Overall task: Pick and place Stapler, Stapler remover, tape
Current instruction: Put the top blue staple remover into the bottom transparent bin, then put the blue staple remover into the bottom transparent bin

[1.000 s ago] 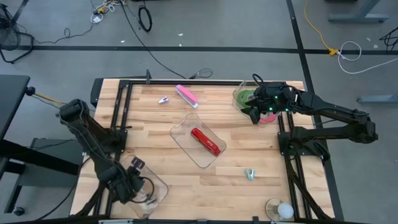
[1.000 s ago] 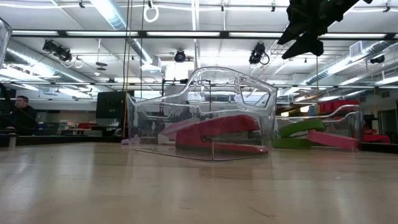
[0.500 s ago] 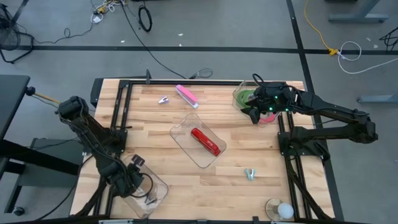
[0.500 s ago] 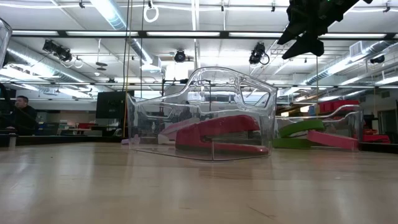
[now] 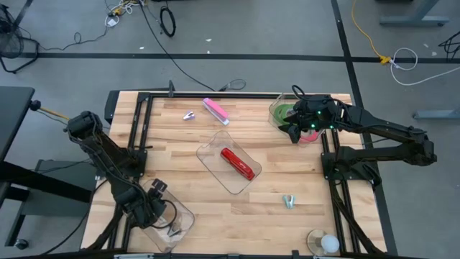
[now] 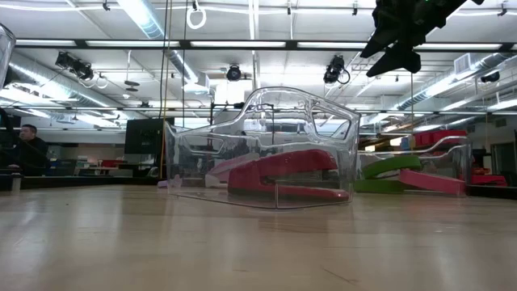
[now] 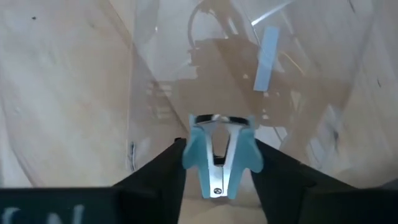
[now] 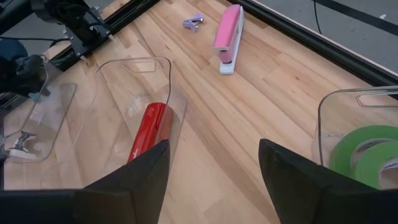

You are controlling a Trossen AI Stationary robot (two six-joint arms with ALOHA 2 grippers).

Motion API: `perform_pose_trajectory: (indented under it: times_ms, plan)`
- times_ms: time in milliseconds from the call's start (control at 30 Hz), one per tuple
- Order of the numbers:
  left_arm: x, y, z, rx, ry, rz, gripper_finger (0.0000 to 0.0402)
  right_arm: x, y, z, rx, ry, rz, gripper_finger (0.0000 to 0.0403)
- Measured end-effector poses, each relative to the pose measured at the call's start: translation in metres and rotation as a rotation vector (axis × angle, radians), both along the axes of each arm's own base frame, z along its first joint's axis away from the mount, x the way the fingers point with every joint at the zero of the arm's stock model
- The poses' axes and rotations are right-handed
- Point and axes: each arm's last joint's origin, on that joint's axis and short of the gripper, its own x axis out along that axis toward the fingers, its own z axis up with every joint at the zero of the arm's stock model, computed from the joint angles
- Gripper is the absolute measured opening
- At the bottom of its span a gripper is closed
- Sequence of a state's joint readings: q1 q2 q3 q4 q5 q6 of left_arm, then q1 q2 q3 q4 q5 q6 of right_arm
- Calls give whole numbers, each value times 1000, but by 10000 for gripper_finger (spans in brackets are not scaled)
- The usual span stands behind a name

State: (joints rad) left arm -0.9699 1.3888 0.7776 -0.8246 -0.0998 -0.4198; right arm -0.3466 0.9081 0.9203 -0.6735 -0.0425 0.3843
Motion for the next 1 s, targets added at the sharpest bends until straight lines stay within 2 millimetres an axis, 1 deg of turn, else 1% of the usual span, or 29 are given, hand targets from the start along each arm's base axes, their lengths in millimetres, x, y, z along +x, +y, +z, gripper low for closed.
perform_pose_trajectory:
  times_ms: [200, 367, 600, 667, 1000]
  plan:
    - [0, 0, 0, 0, -2, 16, 238, 0, 0, 0, 0, 0, 0, 245]
    - [0, 0, 0, -1, 0, 16, 267, 0, 0, 0, 0, 0, 0, 245]
    - [0, 0, 0, -4, 11, 15, 268, 0, 0, 0, 0, 0, 0, 245]
    - [0, 0, 4, 5, 24, 15, 266, 0, 0, 0, 0, 0, 0, 245]
    - [9, -12, 47, -7, -14, 7, 266, 0, 0, 0, -4, 1, 3, 245]
